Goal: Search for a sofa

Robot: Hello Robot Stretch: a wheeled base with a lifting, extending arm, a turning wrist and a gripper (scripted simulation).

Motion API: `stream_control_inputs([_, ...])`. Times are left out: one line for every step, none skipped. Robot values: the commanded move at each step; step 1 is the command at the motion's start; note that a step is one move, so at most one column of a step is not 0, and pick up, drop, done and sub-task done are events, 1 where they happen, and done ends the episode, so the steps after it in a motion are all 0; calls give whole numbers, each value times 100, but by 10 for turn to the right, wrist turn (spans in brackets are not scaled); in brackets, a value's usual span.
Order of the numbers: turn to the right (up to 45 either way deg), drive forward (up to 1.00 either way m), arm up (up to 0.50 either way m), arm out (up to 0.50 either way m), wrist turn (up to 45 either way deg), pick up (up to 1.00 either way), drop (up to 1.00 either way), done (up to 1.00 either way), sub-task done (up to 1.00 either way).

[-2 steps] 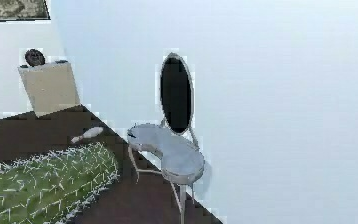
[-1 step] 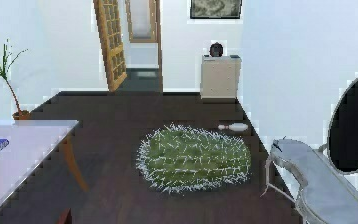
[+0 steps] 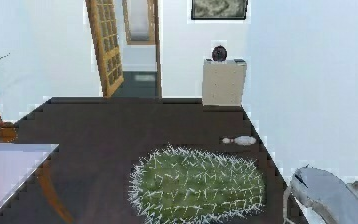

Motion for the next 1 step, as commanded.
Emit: stream_control_inputs([150, 0, 0, 0, 0, 0, 0, 0, 0])
